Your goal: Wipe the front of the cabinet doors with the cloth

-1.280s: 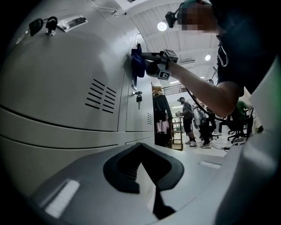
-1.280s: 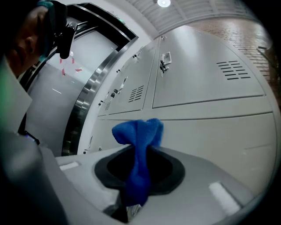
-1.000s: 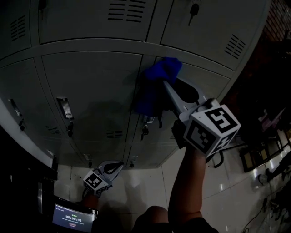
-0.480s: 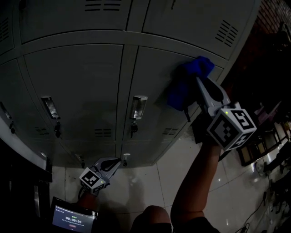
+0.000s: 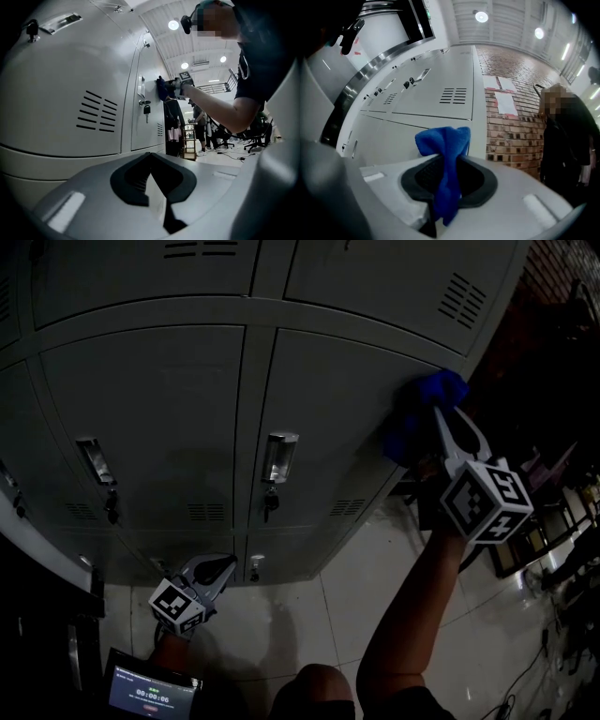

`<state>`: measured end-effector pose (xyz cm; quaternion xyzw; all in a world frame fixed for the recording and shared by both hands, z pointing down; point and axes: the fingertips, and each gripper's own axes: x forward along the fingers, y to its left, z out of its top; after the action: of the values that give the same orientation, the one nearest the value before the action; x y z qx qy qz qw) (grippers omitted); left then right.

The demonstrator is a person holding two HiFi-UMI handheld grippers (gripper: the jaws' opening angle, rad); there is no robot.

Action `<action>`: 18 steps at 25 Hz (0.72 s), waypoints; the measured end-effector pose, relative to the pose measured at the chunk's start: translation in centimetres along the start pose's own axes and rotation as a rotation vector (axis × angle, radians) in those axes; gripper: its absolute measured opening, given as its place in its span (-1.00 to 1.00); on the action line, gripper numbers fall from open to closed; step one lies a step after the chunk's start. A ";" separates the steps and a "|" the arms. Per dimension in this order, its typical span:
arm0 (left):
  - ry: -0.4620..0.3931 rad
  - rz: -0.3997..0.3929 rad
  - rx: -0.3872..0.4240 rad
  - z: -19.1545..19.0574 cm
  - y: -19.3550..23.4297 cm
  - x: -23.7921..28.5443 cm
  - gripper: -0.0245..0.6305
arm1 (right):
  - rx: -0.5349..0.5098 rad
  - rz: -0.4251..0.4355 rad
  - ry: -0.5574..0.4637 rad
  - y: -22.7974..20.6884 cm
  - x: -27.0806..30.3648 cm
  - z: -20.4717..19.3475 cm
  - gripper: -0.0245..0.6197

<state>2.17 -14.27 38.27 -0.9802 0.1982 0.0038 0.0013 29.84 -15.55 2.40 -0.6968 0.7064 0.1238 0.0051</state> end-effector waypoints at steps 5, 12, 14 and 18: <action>-0.001 0.031 -0.020 0.8 1.0 -0.3 -0.91 | -0.006 -0.052 0.000 -0.6 -0.6 -0.5 -0.69; -0.043 0.031 -0.002 3.6 0.9 -0.1 -0.91 | 0.075 0.136 -0.077 8.4 -2.9 0.2 -0.69; -0.053 0.034 0.012 4.4 1.1 0.3 -0.91 | 0.100 0.220 -0.081 11.6 -2.9 0.0 -0.69; -0.067 0.022 0.009 6.0 1.4 0.8 -0.91 | 0.082 0.321 -0.058 16.8 -1.5 -1.2 -0.69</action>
<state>2.37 -15.83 32.27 -0.9772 0.2090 0.0359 0.0124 13.54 -14.31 6.64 -0.5706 0.8125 0.1143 0.0341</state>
